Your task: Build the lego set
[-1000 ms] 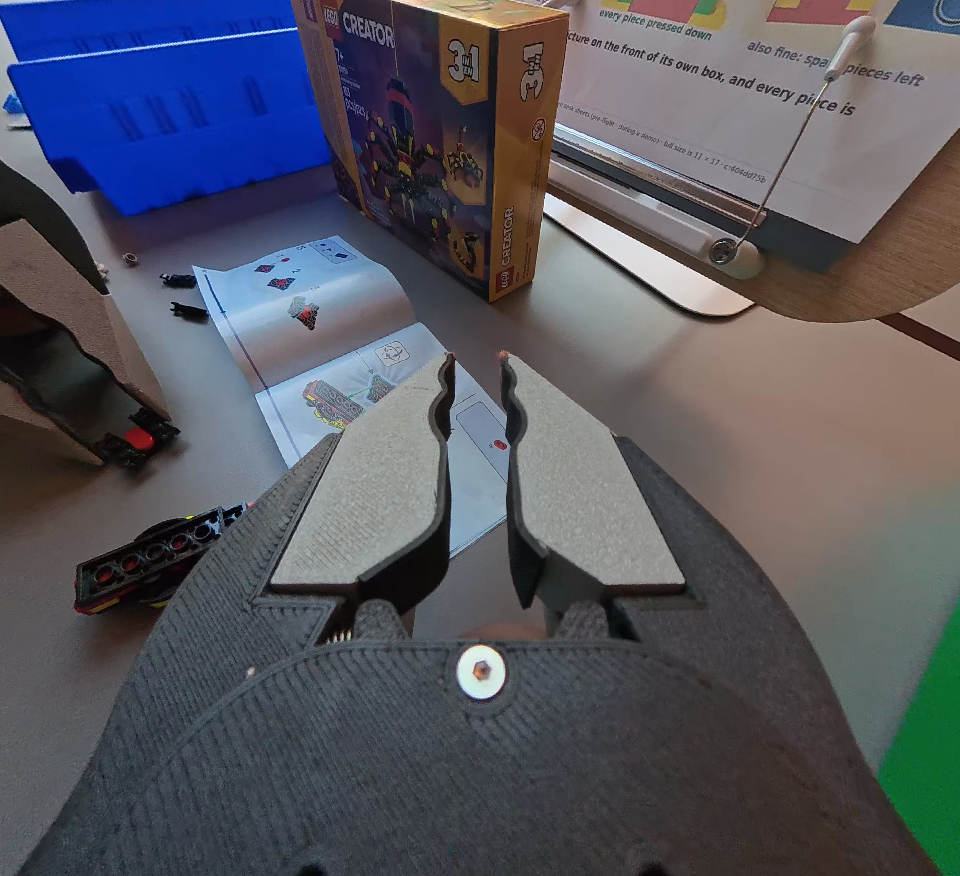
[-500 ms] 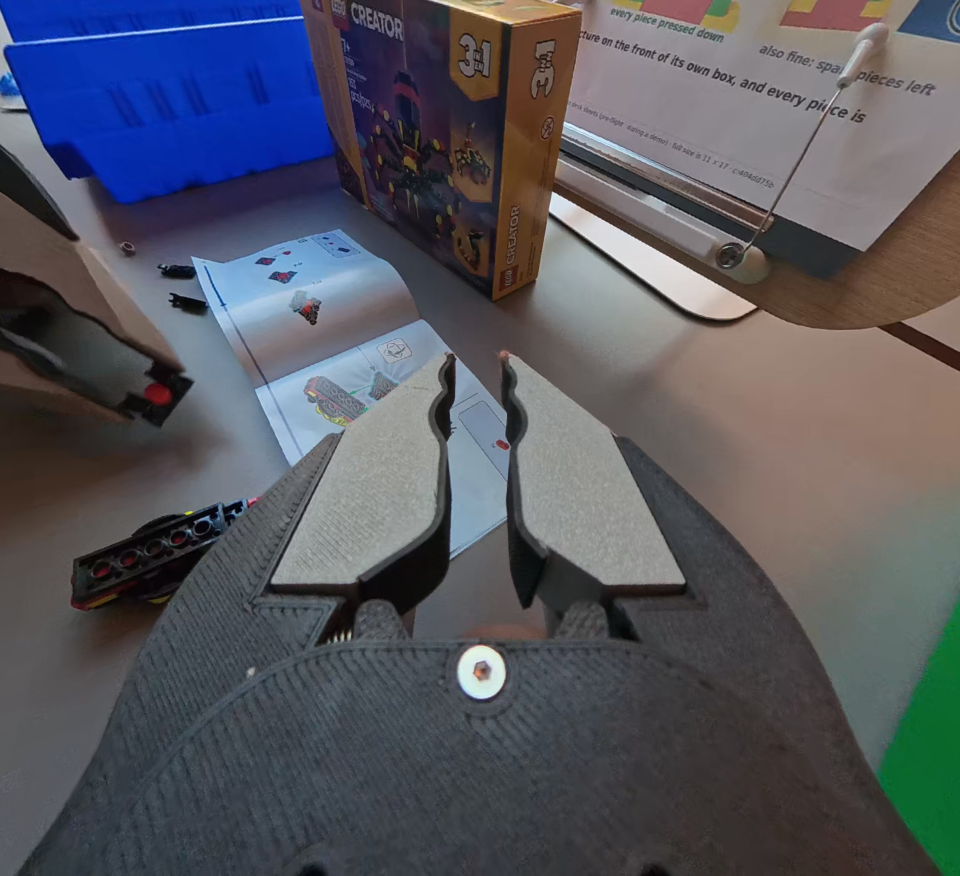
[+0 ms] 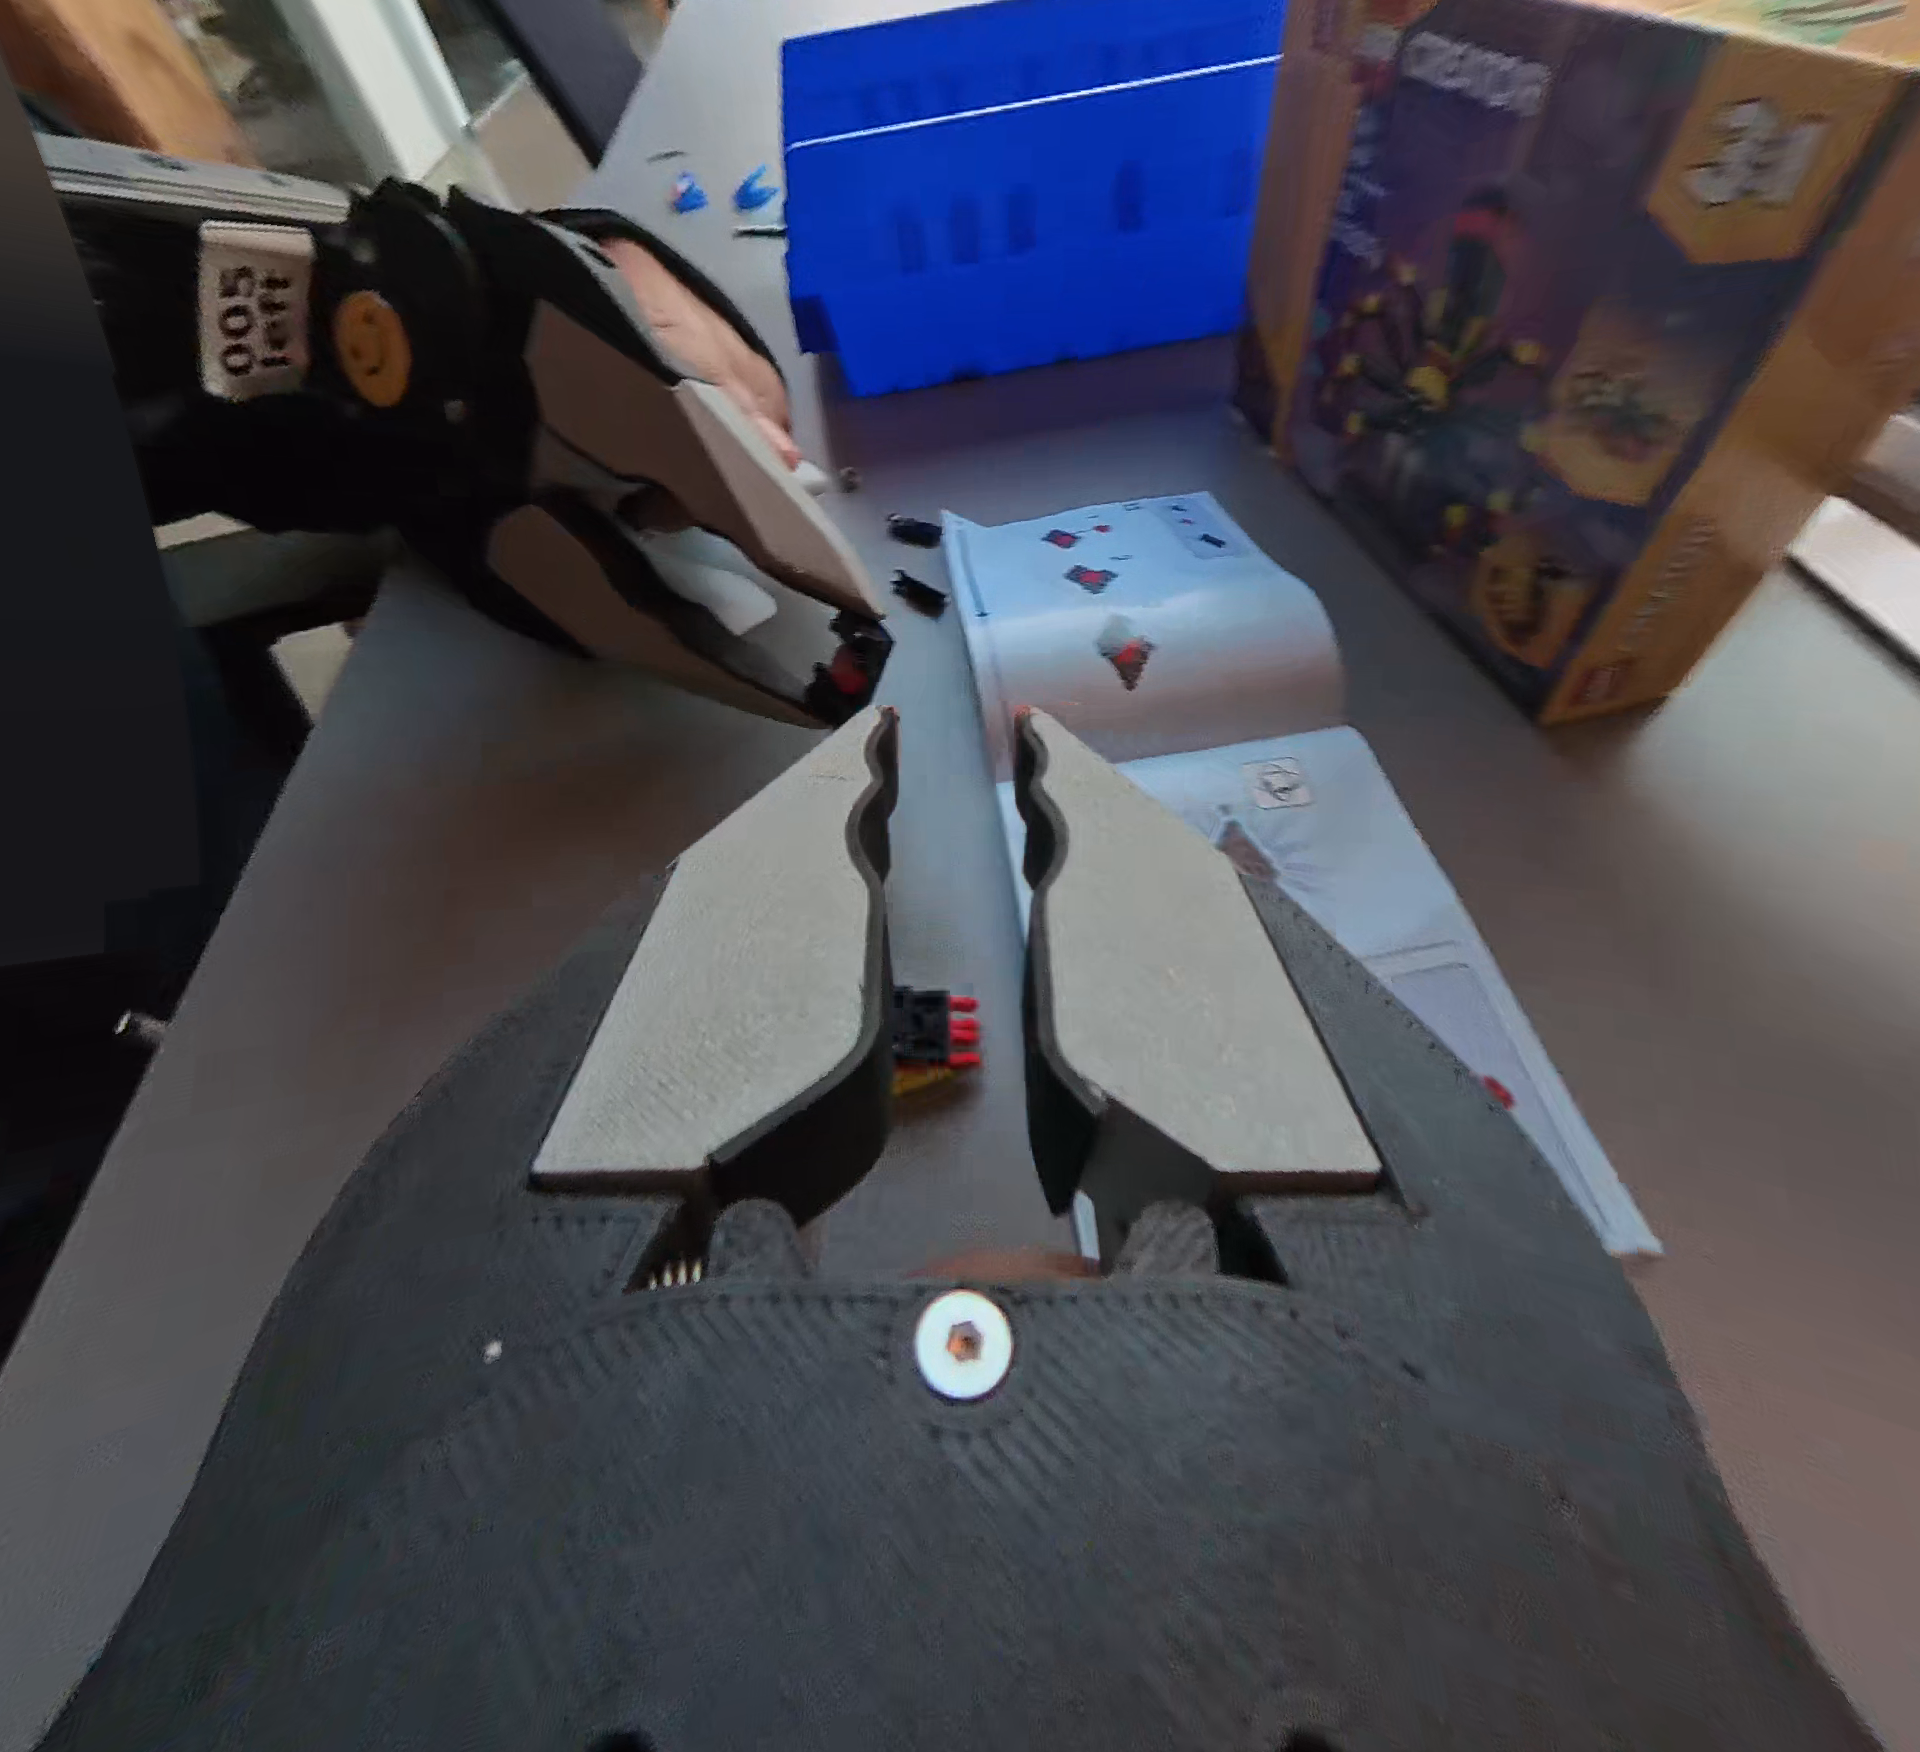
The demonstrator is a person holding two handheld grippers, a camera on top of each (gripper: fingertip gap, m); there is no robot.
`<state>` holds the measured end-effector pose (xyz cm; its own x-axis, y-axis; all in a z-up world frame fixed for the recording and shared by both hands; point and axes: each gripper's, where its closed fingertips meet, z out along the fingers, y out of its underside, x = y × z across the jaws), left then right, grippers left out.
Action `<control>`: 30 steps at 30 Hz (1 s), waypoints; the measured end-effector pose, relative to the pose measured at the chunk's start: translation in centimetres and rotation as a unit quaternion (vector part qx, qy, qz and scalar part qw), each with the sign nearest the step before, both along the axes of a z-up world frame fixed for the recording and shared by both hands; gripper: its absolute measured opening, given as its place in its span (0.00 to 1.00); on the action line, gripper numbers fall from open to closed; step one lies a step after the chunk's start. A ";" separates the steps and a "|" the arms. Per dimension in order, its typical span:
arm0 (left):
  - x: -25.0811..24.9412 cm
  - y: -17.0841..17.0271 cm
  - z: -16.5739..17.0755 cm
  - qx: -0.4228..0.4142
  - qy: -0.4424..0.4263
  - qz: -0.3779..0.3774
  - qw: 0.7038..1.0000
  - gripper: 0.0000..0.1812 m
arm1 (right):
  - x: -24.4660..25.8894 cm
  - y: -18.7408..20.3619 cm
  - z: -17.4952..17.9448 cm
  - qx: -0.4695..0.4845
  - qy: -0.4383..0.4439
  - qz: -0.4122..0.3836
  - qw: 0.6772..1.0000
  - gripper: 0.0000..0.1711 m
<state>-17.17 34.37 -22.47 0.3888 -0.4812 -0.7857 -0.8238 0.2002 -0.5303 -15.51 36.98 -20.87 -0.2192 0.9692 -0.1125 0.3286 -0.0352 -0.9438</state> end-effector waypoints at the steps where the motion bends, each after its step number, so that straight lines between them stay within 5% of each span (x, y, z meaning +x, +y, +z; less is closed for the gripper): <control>1: 0.1 0.0 0.2 0.006 0.002 0.000 1.000 0.14 | -0.2 -0.9 -0.2 0.004 -0.008 0.016 1.000 0.11; 17: 1.8 -1.4 2.2 0.063 -0.029 -0.036 0.997 0.14 | -0.4 -4.2 0.3 -0.045 -0.006 0.088 0.995 0.04; 26: 0.8 -1.1 3.2 -0.097 -0.224 -0.031 0.969 0.23 | 0.0 -3.3 0.4 -0.048 0.004 0.080 0.996 0.03; 30: 1.5 -1.6 2.3 -0.185 -0.273 -0.050 0.943 0.17 | 0.2 -4.1 0.6 0.003 0.016 0.093 0.996 0.03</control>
<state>-15.72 32.74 -20.15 0.6252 -0.7381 -0.2535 -0.3948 -0.0190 -0.9186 -15.35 32.87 -20.30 -0.3987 0.9120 -0.0959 0.2980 0.0300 -0.9541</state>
